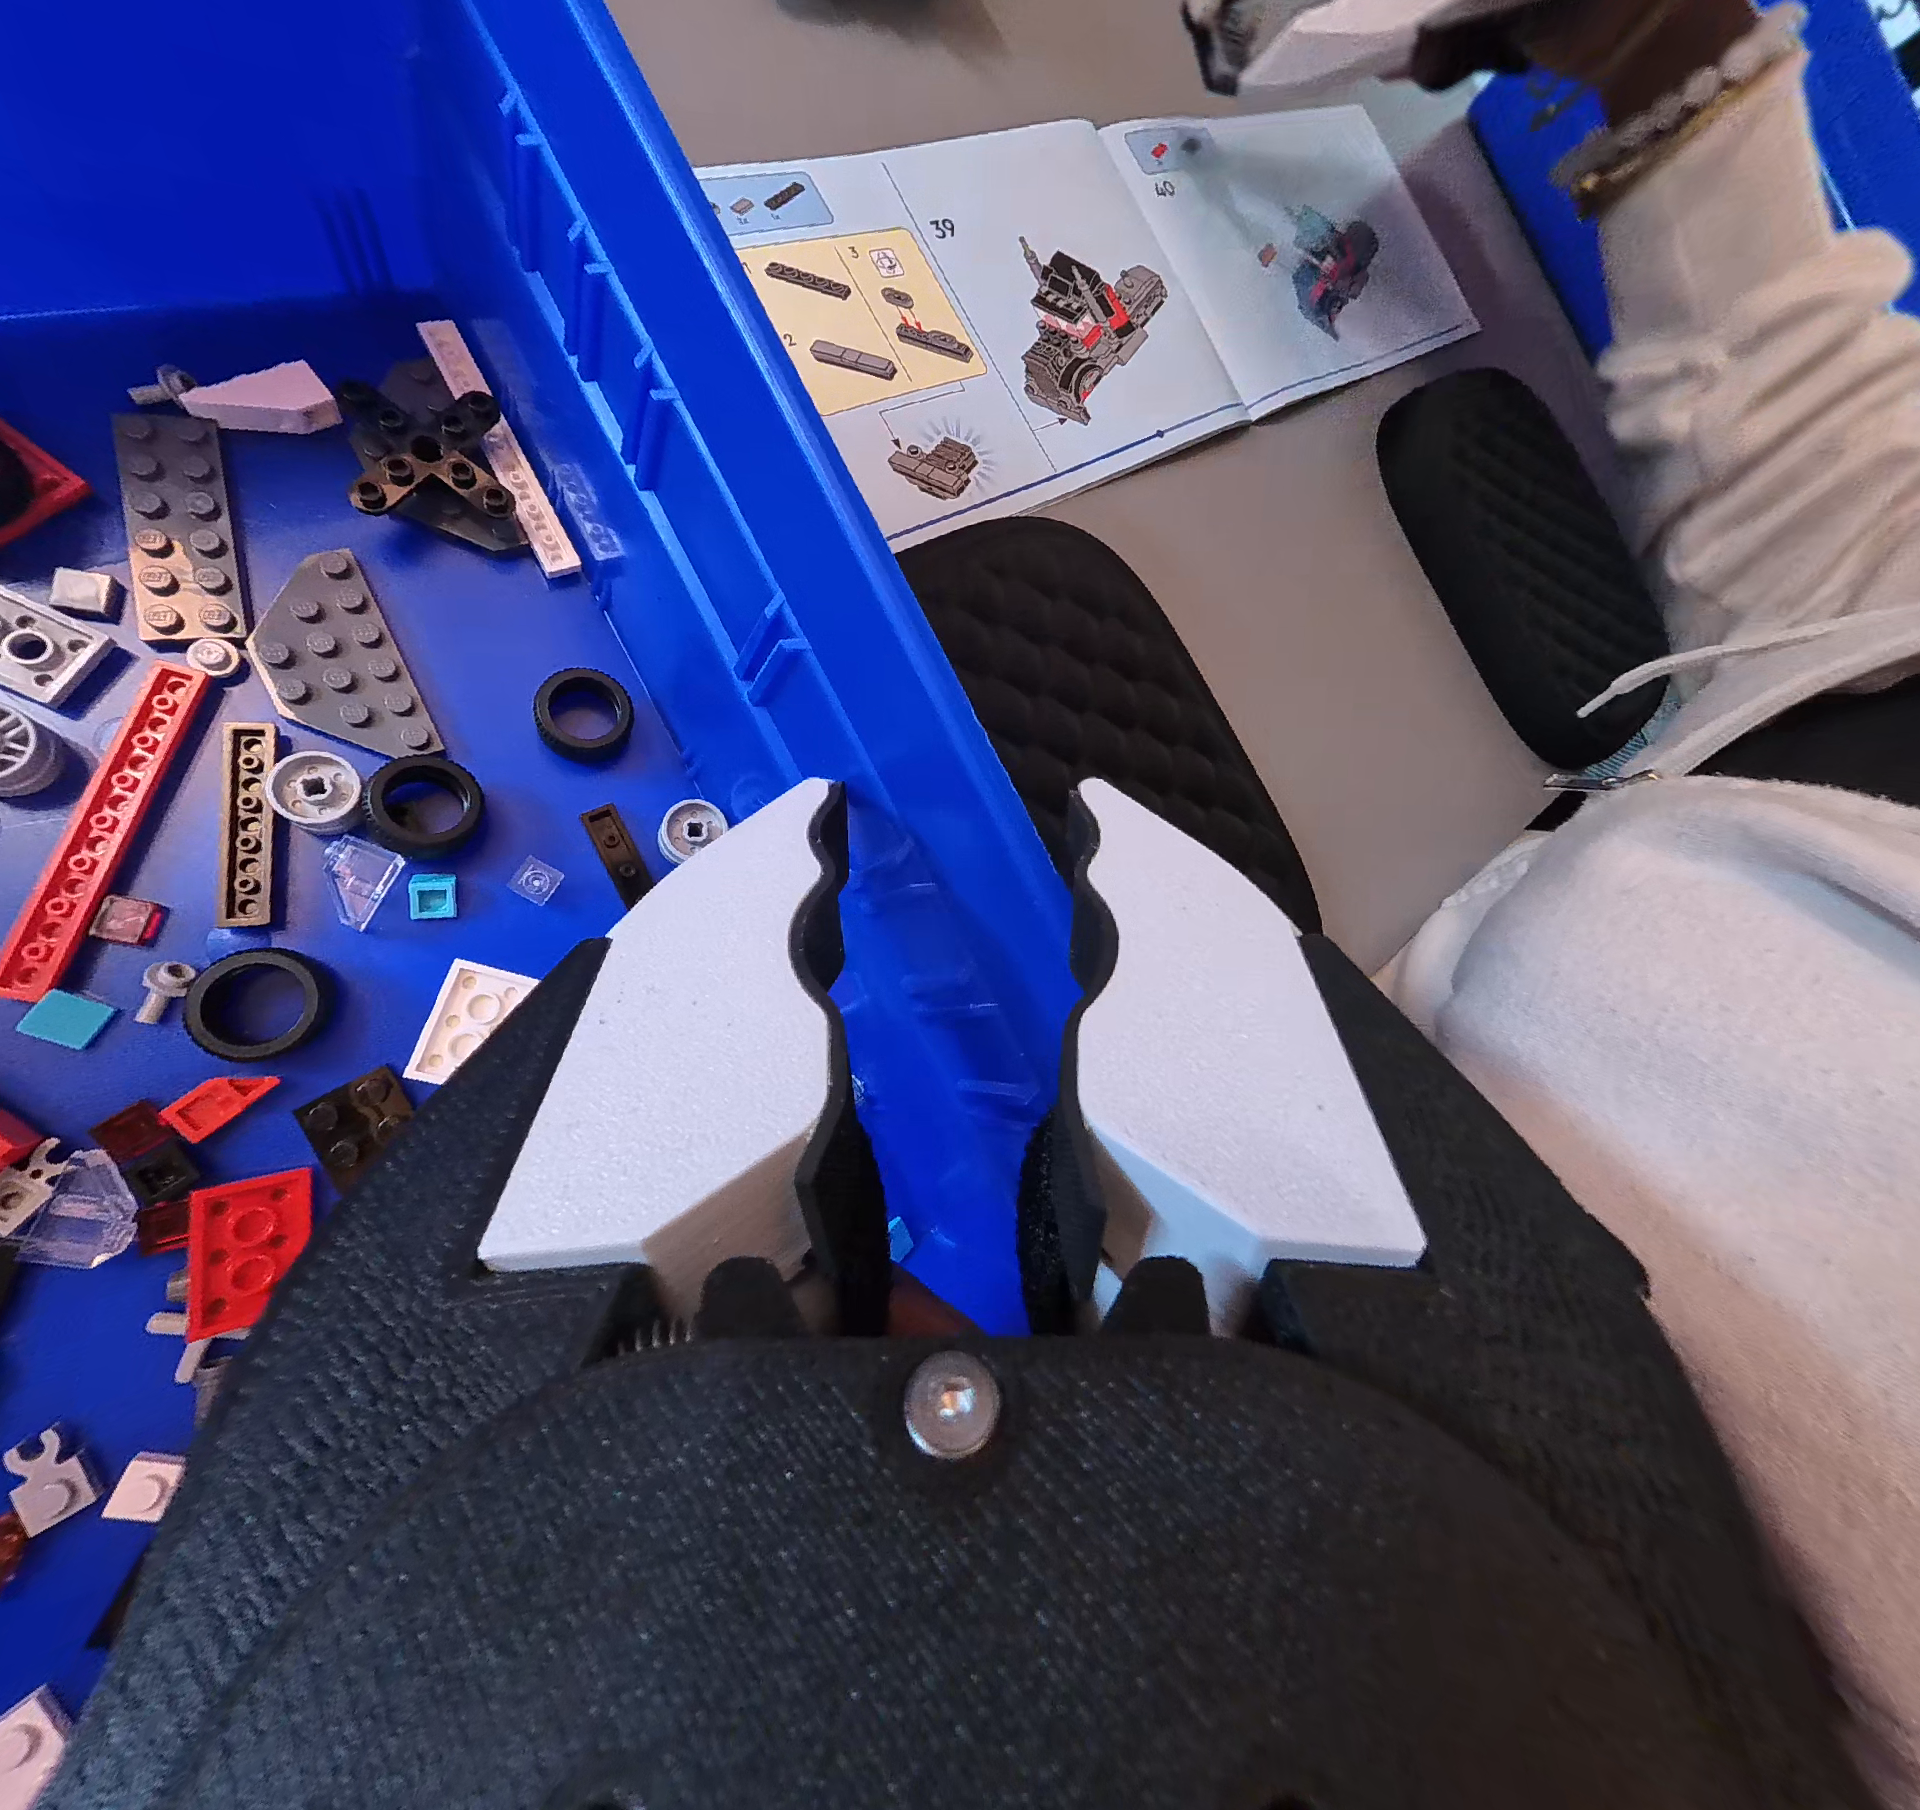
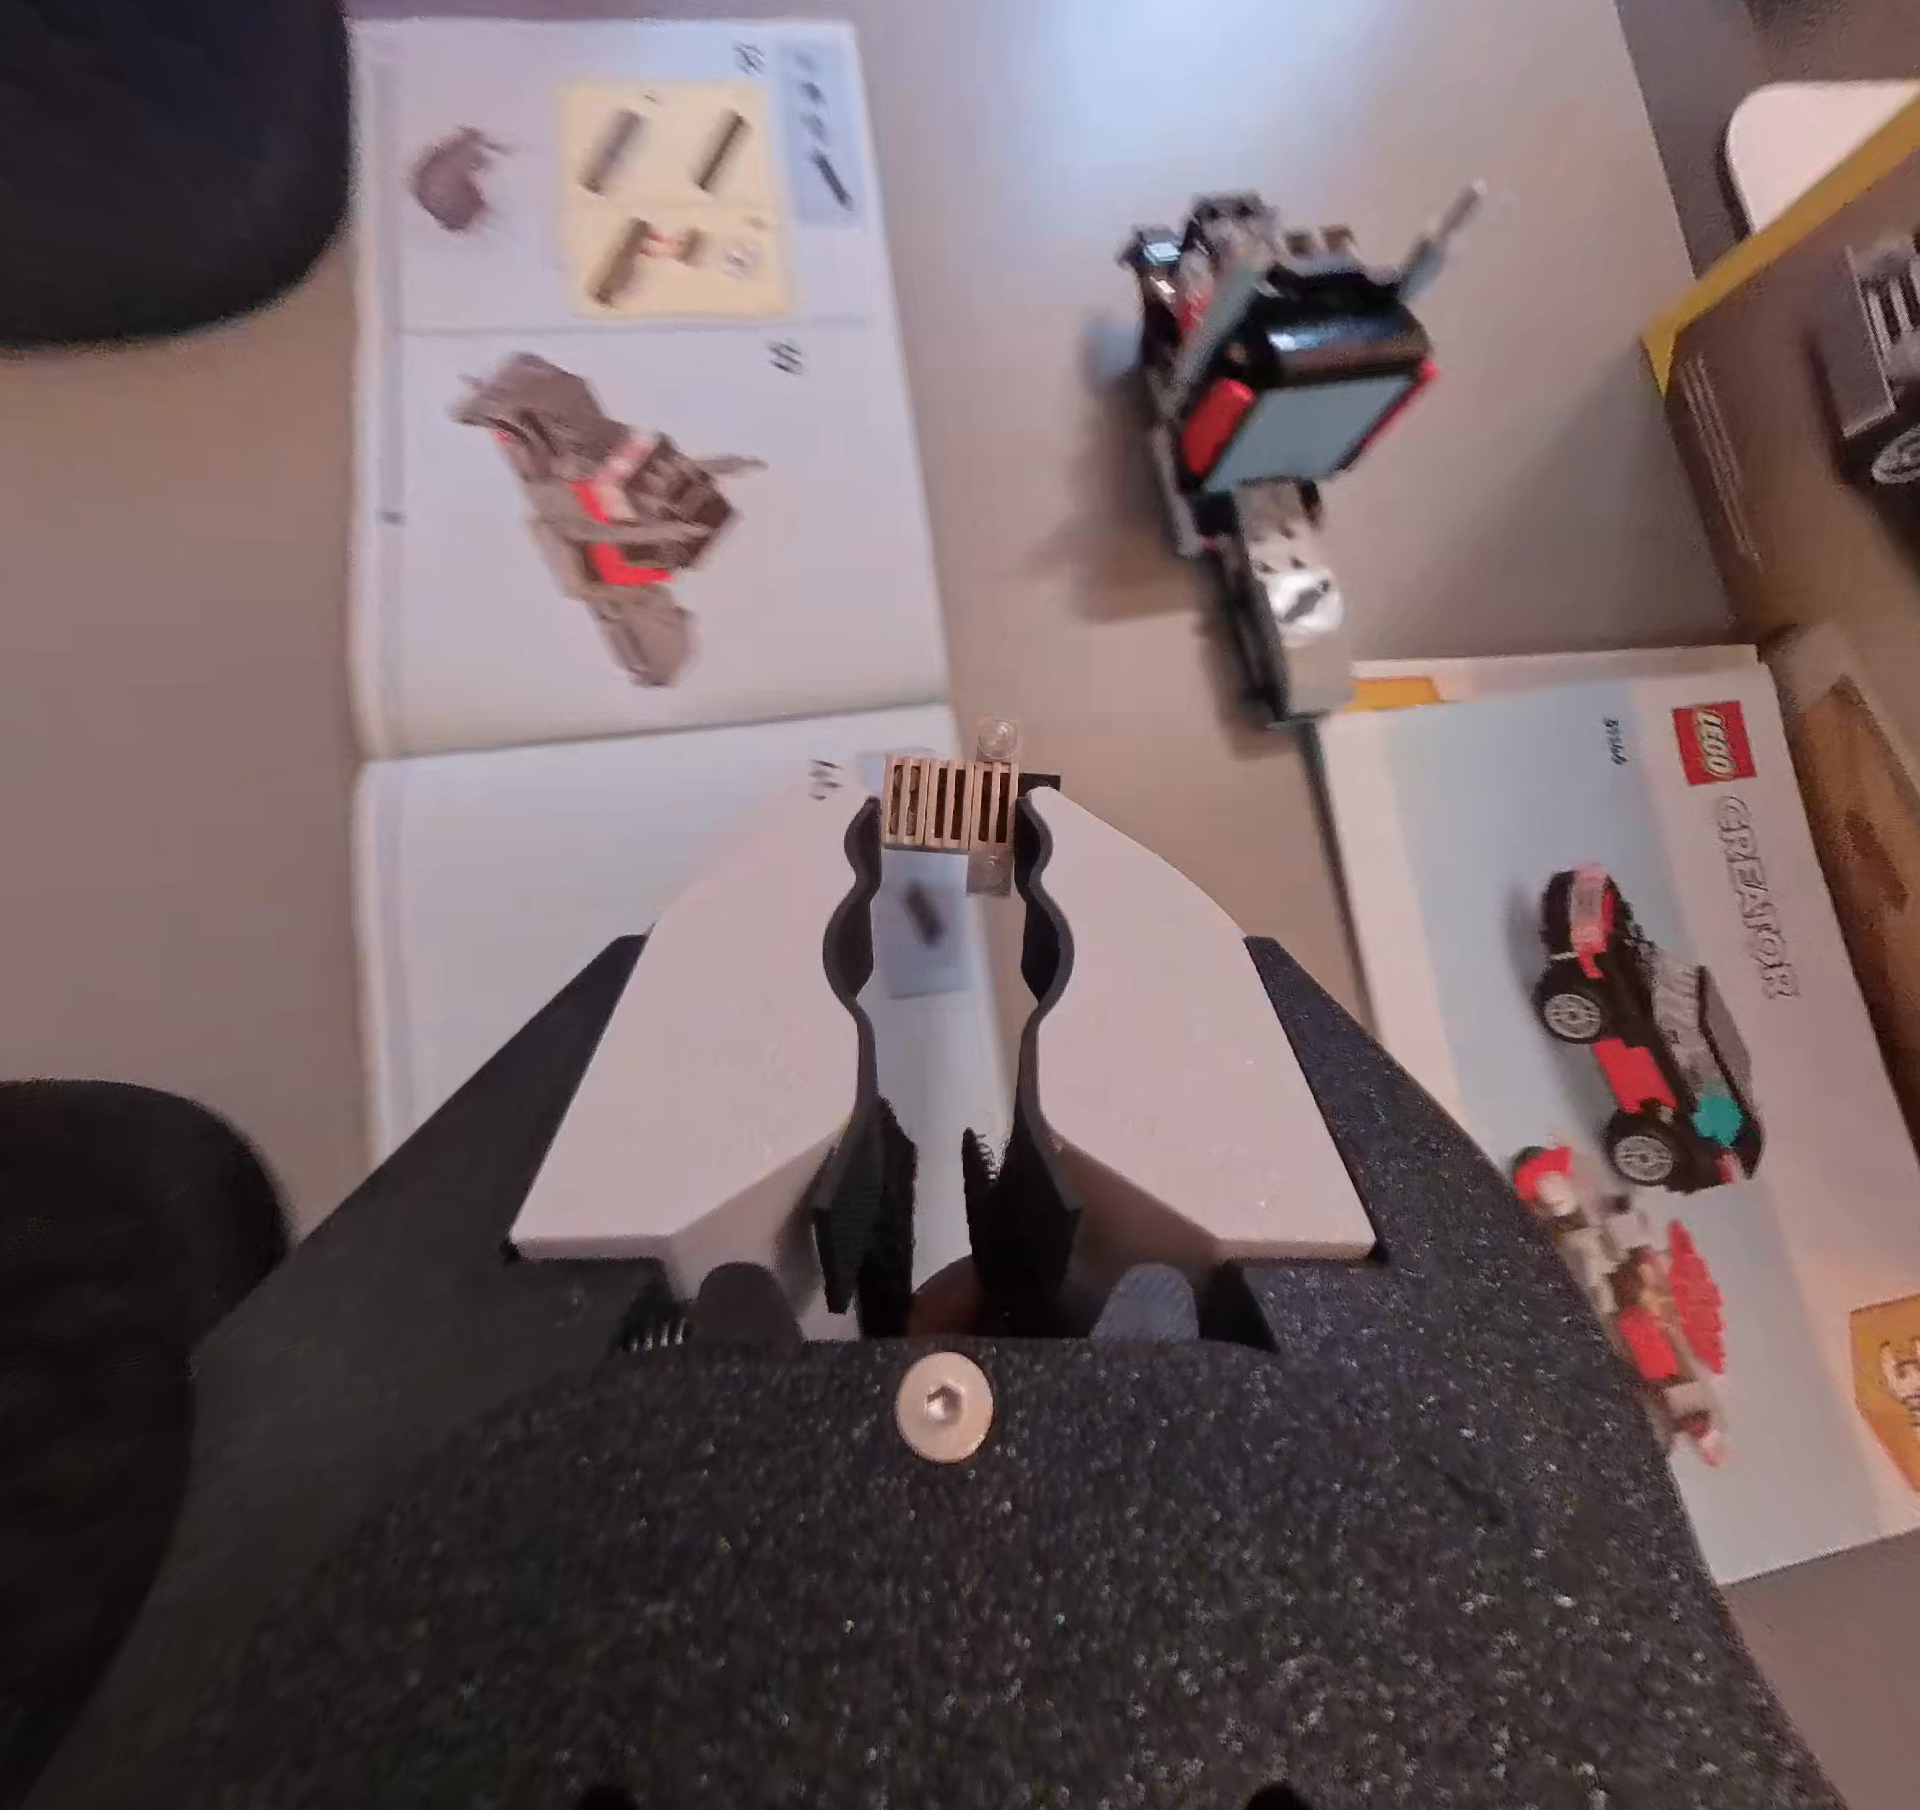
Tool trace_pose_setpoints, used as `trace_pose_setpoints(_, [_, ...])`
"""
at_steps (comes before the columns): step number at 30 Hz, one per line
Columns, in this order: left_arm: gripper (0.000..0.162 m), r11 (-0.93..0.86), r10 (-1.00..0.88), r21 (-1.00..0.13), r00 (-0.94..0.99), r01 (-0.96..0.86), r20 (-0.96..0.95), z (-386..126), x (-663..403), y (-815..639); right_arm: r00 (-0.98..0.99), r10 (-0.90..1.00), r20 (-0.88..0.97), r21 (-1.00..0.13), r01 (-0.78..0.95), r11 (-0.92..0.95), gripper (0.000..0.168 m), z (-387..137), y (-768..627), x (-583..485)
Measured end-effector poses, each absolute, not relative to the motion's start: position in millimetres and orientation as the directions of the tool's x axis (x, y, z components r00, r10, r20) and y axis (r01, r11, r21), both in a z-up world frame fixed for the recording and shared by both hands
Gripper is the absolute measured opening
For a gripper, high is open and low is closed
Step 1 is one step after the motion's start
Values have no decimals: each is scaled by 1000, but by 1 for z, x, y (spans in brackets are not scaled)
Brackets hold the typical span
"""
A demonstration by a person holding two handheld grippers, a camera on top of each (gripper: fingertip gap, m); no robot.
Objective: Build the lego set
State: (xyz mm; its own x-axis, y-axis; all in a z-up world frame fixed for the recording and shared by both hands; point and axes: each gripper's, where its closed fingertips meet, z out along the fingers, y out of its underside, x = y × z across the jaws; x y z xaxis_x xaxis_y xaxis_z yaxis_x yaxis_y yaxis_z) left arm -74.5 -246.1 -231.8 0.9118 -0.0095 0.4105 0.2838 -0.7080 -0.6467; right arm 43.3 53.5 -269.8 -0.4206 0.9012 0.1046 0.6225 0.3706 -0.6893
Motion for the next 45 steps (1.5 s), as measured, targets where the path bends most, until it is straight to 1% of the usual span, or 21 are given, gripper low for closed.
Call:
trace_pose_setpoints(4, [40, -707, 1, -649, 919, 280, 395, -231, -76, -247, -435, 895, 94, -669, 639, 381, 25, -290, 82, 27])
trace_pose_setpoints(6, [40, -703, 5, -659, 928, 268, 371, -229, -78, -247, -416, 906, 83, -631, 681, 371, 25, -300, 90, 26])
trace_pose_setpoints(7, [40, -694, 9, -670, 933, 264, 359, -226, -80, -247, -387, 917, 98, -624, 694, 359, 31, -299, 93, 23])
trace_pose_setpoints(8, [40, -682, 14, -682, 937, 264, 349, -222, -82, -247, -364, 925, 111, -642, 685, 346, 39, -292, 91, 19])
trace_pose_setpoints(9, [40, -668, 21, -695, 940, 266, 340, -219, -84, -246, -355, 927, 120, -678, 653, 338, 42, -280, 81, 13])
trace_pose_setpoints(11, [40, -640, 41, -719, 947, 271, 320, -212, -90, -245, -385, 914, 128, -761, 553, 339, 43, -254, 44, -5])
trace_pose_setpoints(13, [40, -612, 55, -744, 953, 268, 298, -206, -95, -241, -476, 874, 98, -790, 497, 359, 45, -245, -4, -22])
trace_pose_setpoints(14, [40, -599, 57, -756, 956, 262, 286, -203, -97, -239, -514, 855, 72, -784, 500, 367, 48, -248, -24, -31])
trace_pose_setpoints(15, [40, -588, 53, -769, 960, 252, 274, -200, -97, -236, -537, 843, 37, -786, 505, 356, 48, -253, -40, -42])
trace_pose_setpoints(18, [40, -568, 28, -792, 967, 223, 253, -193, -93, -231, -508, 860, -58, -793, 546, 269, 46, -272, -57, -82])
trace_pose_setpoints(20, [40, -557, 10, -801, 967, 216, 254, -191, -89, -229, -505, 861, -57, -755, 587, 294, 49, -290, -60, -98])
trace_pose_setpoints(22, [40, -555, -5, -805, 967, 208, 254, -189, -83, -228, -515, 857, -1, -712, 602, 361, 51, -304, -59, -106])
trace_pose_setpoints(23, [40, -552, -10, -809, 969, 202, 249, -187, -81, -227, -519, 854, 8, -720, 590, 365, 49, -304, -61, -108])
trace_pose_setpoints(26, [40, -514, -68, -836, 963, 189, 259, -169, -62, -221, -511, 860, 19, -726, 584, 363, 33, -305, -59, -109])
trace_pose_setpoints(28, [40, -507, -115, -847, 962, 159, 249, -159, -45, -214, -502, 861, 84, -735, 552, 393, 24, -303, -54, -110])
trace_pose_setpoints(29, [40, -508, -134, -851, 963, 136, 234, -157, -36, -210, -500, 860, 106, -737, 541, 406, 22, -303, -53, -109])
trace_pose_setpoints(34, [40, -554, -233, -830, 946, 63, 227, -167, 4, -187, -485, 848, 212, -752, 473, 459, 8, -292, -49, -108])
trace_pose_setpoints(40, [40, -564, -217, -819, 939, 102, 266, -180, 17, -173, -509, 803, 309, -756, 381, 533, 1, -281, -52, -104])
trace_pose_setpoints(43, [41, -568, -130, -813, 961, 130, 244, -189, 8, -164, -557, 756, 344, -756, 314, 575, 0, -275, -59, -98])
trace_pose_setpoints(45, [51, -590, -50, -800, 983, 112, 174, -200, -2, -156, -590, 724, 356, -758, 271, 593, 0, -270, -62, -92])
